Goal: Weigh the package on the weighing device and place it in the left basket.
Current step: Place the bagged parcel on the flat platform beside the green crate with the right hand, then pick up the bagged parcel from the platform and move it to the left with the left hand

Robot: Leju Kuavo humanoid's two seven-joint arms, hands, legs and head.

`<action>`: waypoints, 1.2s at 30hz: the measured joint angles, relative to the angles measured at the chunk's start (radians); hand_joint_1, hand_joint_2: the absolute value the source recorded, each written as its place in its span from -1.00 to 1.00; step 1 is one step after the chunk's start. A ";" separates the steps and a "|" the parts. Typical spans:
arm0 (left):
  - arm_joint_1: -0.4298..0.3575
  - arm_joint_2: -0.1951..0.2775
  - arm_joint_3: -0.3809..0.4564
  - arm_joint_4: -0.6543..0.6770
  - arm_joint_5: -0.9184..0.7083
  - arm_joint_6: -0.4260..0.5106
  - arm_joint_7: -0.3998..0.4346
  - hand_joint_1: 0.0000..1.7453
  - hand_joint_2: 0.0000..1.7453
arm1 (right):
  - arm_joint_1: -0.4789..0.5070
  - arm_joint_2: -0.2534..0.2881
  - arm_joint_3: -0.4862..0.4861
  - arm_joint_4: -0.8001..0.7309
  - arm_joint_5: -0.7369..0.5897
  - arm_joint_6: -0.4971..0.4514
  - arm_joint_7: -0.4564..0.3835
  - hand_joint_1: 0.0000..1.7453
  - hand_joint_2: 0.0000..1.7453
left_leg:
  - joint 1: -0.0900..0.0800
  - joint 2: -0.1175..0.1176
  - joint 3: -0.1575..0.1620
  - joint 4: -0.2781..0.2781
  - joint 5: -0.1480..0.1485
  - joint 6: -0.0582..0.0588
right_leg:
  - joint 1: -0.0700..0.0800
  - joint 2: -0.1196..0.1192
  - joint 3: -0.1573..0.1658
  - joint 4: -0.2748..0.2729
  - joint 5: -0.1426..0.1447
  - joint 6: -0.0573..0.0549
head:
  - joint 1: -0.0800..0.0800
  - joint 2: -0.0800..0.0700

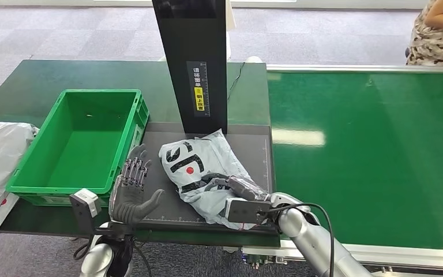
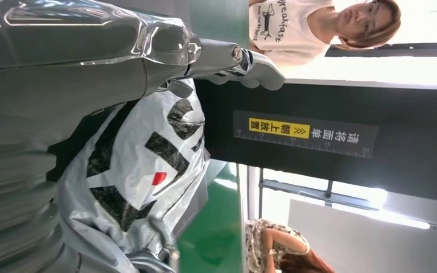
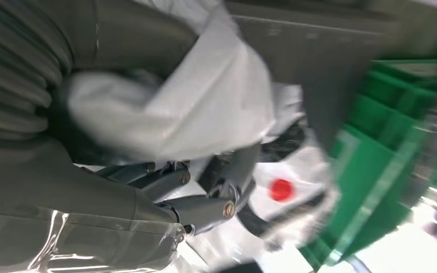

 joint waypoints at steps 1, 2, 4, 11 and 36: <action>0.002 0.001 0.000 0.000 0.000 0.004 -0.003 -1.00 1.00 | 0.006 0.000 -0.006 -0.012 -0.024 0.000 -0.017 -1.00 1.00 | 0.000 0.000 0.000 0.000 0.000 0.000 | 0.000 0.000 0.000 0.000 0.000 0.000 | 0.000 0.000; 0.005 0.002 0.000 0.000 0.000 0.008 -0.007 -1.00 1.00 | 0.014 0.000 -0.016 -0.027 -0.047 0.000 -0.034 -1.00 1.00 | 0.000 0.000 0.000 0.000 0.000 0.000 | 0.000 0.000 0.000 0.000 0.000 0.000 | 0.000 0.000; 0.012 0.002 0.000 0.000 0.000 0.014 -0.012 -1.00 1.00 | 0.031 0.000 -0.040 -0.058 -0.090 -0.003 -0.062 -1.00 1.00 | 0.000 0.000 0.000 0.000 0.000 0.000 | 0.000 0.000 0.000 0.000 0.000 0.000 | 0.000 0.000; 0.026 0.002 0.001 0.000 -0.009 0.022 -0.017 -1.00 1.00 | 0.117 0.000 -0.161 -0.206 -0.191 -0.045 -0.115 -1.00 1.00 | 0.000 -0.001 -0.001 0.000 0.000 0.000 | 0.000 -0.001 -0.001 -0.001 0.000 0.000 | 0.000 0.000; -0.342 0.035 -0.265 0.355 -0.970 0.131 0.304 -1.00 1.00 | 0.359 0.067 -0.528 -0.515 -0.213 -0.072 -0.048 -1.00 1.00 | -0.001 -0.001 -0.001 0.000 0.000 0.000 | 0.000 -0.001 -0.001 0.000 0.000 0.000 | 0.000 0.000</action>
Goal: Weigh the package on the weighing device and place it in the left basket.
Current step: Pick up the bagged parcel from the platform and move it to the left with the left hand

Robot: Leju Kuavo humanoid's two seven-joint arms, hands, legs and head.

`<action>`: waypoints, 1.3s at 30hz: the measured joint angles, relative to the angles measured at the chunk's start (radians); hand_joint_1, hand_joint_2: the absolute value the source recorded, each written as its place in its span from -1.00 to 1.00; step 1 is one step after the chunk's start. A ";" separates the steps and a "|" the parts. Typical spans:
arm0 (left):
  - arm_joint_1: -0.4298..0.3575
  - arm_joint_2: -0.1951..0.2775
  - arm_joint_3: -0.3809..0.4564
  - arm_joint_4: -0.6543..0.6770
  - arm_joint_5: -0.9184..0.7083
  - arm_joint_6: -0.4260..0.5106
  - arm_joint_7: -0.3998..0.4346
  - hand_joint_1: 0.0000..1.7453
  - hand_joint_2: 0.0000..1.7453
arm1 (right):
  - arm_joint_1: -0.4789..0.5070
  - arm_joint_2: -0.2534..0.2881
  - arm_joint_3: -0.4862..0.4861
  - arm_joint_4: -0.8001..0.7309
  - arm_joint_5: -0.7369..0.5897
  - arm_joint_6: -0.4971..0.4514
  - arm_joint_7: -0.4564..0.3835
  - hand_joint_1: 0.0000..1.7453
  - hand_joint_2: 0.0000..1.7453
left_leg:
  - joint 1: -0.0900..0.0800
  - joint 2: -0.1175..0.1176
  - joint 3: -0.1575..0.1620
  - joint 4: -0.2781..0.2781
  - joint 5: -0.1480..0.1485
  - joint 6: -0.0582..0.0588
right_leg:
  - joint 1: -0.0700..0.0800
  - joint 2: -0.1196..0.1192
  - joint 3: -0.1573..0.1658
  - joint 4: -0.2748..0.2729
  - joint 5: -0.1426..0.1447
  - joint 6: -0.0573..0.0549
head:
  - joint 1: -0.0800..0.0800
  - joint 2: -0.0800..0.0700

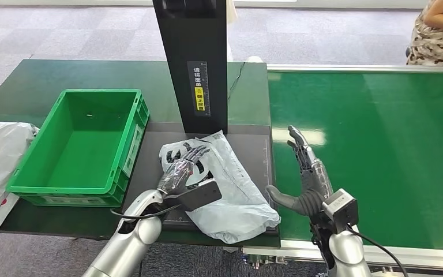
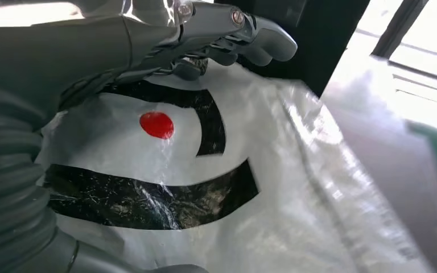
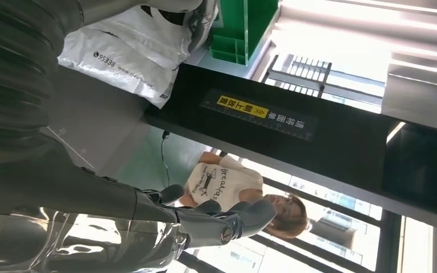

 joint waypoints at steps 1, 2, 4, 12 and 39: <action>-0.011 0.001 -0.005 0.018 -0.021 -0.009 0.013 -1.00 1.00 | 0.002 0.003 -0.006 -0.002 0.004 0.002 0.002 -1.00 1.00 | 0.000 0.000 0.000 0.000 0.000 0.000 | 0.000 0.000 0.000 0.000 0.000 0.000 | 0.000 0.000; -0.020 0.002 -0.008 0.035 -0.037 -0.021 0.021 -0.90 1.00 | 0.004 0.006 -0.011 -0.004 0.008 0.004 0.004 -1.00 1.00 | 0.000 0.000 0.000 0.000 0.000 0.000 | 0.000 0.000 0.000 0.000 0.000 0.000 | 0.000 0.000; -0.033 0.004 -0.008 0.060 -0.054 -0.048 0.026 0.10 1.00 | 0.008 0.011 -0.021 -0.007 0.009 0.007 0.007 -1.00 1.00 | 0.000 0.000 0.000 0.000 0.000 0.000 | 0.000 0.000 0.000 0.000 0.000 0.000 | 0.000 0.000; -0.042 0.026 -0.008 0.094 -0.066 -0.071 0.010 1.00 1.00 | 0.027 0.021 -0.043 -0.014 0.010 0.016 0.011 -1.00 1.00 | 0.000 0.000 0.001 -0.001 0.000 0.000 | 0.000 0.000 0.001 0.000 0.000 0.000 | 0.000 0.000; 0.218 0.092 0.198 -0.441 0.093 0.609 -0.408 1.00 1.00 | 0.066 0.024 -0.076 -0.055 -0.015 0.014 0.009 -1.00 1.00 | 0.000 0.000 -0.002 -0.001 0.000 0.000 | 0.000 0.001 -0.001 0.000 -0.001 0.000 | 0.000 0.000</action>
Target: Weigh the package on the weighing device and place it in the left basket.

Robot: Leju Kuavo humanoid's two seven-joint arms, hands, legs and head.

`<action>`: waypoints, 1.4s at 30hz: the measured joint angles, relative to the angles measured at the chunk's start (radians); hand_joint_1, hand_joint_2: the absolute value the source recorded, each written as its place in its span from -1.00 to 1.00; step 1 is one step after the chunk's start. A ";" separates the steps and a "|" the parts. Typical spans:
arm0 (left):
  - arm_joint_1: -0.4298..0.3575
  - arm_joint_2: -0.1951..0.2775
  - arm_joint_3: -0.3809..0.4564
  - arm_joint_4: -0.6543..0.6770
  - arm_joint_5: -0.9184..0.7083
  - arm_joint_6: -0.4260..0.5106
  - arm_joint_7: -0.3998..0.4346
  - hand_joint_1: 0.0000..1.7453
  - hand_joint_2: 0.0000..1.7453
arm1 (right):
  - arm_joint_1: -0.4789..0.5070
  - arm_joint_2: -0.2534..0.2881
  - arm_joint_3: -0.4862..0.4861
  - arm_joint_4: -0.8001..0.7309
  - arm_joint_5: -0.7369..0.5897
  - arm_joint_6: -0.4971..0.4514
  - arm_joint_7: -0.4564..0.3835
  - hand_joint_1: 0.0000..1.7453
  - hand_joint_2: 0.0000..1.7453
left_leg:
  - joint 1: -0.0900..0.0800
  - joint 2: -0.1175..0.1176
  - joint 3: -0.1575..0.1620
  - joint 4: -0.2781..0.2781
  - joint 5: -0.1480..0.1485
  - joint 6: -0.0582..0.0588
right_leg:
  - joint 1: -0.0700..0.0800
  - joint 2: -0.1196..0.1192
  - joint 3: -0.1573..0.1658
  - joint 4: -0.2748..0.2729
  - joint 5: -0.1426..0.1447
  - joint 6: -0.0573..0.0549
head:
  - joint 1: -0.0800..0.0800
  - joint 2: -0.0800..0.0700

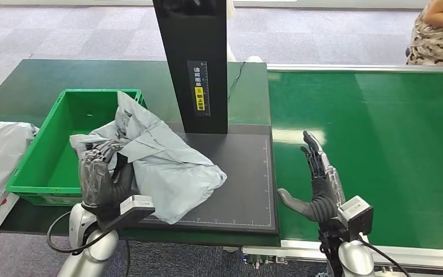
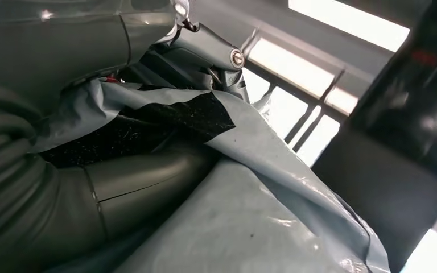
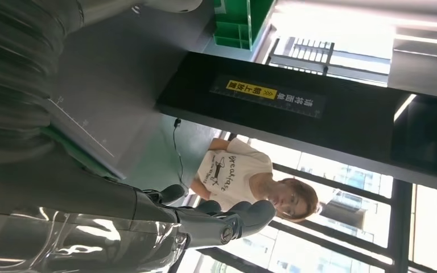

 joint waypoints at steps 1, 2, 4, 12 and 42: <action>0.005 -0.009 0.026 -0.017 -0.011 0.010 -0.025 1.00 1.00 | -0.001 0.000 0.001 0.001 0.000 -0.005 -0.001 -1.00 1.00 | 0.000 0.000 0.000 0.000 0.000 0.000 | 0.000 0.000 0.000 0.000 0.000 0.000 | 0.000 0.000; 0.008 -0.022 0.056 -0.032 -0.018 0.013 -0.053 1.00 1.00 | -0.001 0.000 0.004 0.002 -0.001 -0.010 -0.002 -1.00 1.00 | 0.000 0.000 0.000 0.000 0.000 0.000 | 0.000 0.000 0.000 0.000 0.000 0.000 | 0.000 0.000; 0.011 -0.050 0.125 -0.057 -0.029 0.015 -0.095 1.00 1.00 | 0.000 0.000 0.008 0.003 -0.005 -0.016 -0.005 -1.00 1.00 | 0.000 0.000 0.000 0.000 0.000 0.000 | 0.000 0.000 0.000 0.000 0.000 0.000 | 0.000 0.000; -0.005 -0.073 0.327 -0.059 -0.152 -0.001 0.212 1.00 1.00 | 0.023 0.000 0.014 -0.008 0.011 -0.015 -0.007 -1.00 1.00 | 0.000 0.000 0.000 0.000 0.000 0.000 | 0.000 0.000 0.000 0.000 0.000 0.000 | 0.000 0.000; -0.171 0.029 0.346 0.239 0.117 0.012 0.087 -1.00 1.00 | 0.010 0.020 0.014 -0.011 0.027 0.004 0.020 -1.00 1.00 | 0.000 0.000 0.000 0.000 0.000 -0.001 | 0.000 0.000 0.000 0.000 0.000 0.000 | 0.000 0.000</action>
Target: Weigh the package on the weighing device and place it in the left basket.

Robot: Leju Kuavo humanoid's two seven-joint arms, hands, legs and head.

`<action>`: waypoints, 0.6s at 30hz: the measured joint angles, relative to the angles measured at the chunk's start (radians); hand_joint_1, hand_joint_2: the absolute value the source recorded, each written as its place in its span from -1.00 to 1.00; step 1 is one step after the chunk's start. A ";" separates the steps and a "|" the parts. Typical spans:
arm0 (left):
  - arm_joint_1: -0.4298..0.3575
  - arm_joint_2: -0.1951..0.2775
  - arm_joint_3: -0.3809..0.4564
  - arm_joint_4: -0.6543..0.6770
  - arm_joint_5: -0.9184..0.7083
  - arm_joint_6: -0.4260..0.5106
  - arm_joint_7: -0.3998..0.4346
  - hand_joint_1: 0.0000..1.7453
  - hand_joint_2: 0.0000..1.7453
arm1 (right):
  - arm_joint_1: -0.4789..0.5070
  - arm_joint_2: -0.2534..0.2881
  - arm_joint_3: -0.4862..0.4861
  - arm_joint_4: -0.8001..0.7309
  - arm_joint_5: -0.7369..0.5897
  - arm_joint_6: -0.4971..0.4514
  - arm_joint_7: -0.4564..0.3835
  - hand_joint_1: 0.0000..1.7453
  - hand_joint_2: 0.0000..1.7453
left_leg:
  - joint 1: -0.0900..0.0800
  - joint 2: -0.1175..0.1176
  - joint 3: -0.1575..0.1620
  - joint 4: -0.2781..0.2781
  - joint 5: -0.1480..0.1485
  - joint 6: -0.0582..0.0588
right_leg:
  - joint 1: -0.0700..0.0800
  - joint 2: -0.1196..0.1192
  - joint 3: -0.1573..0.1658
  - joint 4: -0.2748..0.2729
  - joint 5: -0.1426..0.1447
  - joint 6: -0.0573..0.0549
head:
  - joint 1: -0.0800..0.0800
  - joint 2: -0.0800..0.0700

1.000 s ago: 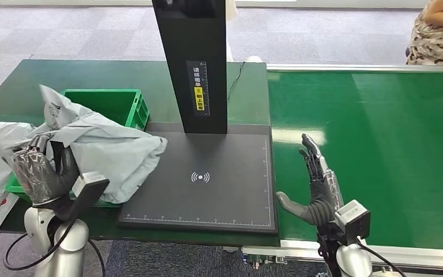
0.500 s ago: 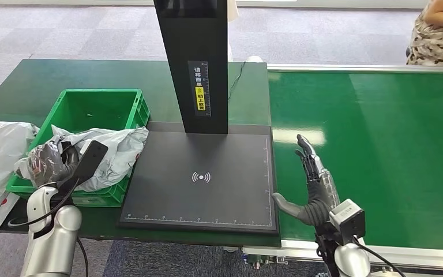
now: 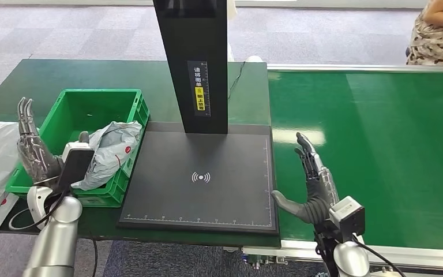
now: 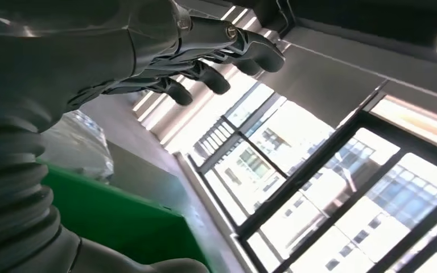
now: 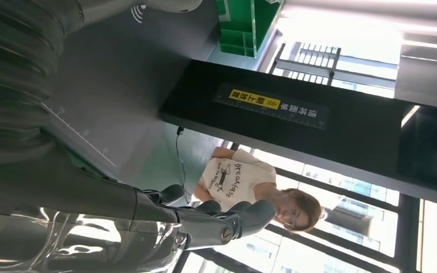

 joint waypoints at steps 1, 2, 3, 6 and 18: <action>0.013 -0.004 -0.012 -0.027 0.032 0.000 -0.024 -1.00 1.00 | -0.002 0.000 0.000 0.000 -0.005 -0.002 0.000 -1.00 1.00 | 0.000 0.000 0.000 0.000 0.000 0.000 | 0.000 0.000 0.000 0.000 0.000 0.000 | 0.000 0.000; 0.028 -0.009 -0.025 -0.057 0.065 -0.003 -0.046 -1.00 1.00 | -0.004 0.000 0.000 0.000 -0.010 -0.004 0.000 -1.00 1.00 | 0.000 0.000 0.000 0.000 0.000 0.000 | 0.000 0.000 0.000 0.000 0.000 0.000 | 0.000 0.000; 0.044 -0.014 -0.038 -0.085 0.098 -0.011 -0.065 -1.00 1.00 | -0.005 0.000 0.000 0.001 -0.014 -0.005 0.000 -1.00 1.00 | 0.000 0.000 0.000 0.000 0.000 0.000 | 0.000 0.000 0.000 0.000 0.000 0.000 | 0.000 0.000; 0.100 -0.030 -0.082 -0.173 0.249 -0.091 -0.119 -1.00 1.00 | -0.008 -0.001 0.000 0.001 -0.024 -0.012 0.000 -1.00 1.00 | 0.000 0.000 0.000 0.000 0.000 0.000 | 0.000 0.000 0.000 0.000 0.000 0.000 | 0.000 0.000; 0.263 -0.062 -0.319 -0.276 0.745 -0.838 -0.099 -1.00 1.00 | -0.010 -0.005 0.017 0.056 -0.022 -0.015 0.043 -1.00 1.00 | 0.000 0.000 0.000 0.000 0.000 0.000 | 0.000 0.000 0.000 -0.001 0.000 0.000 | 0.000 0.000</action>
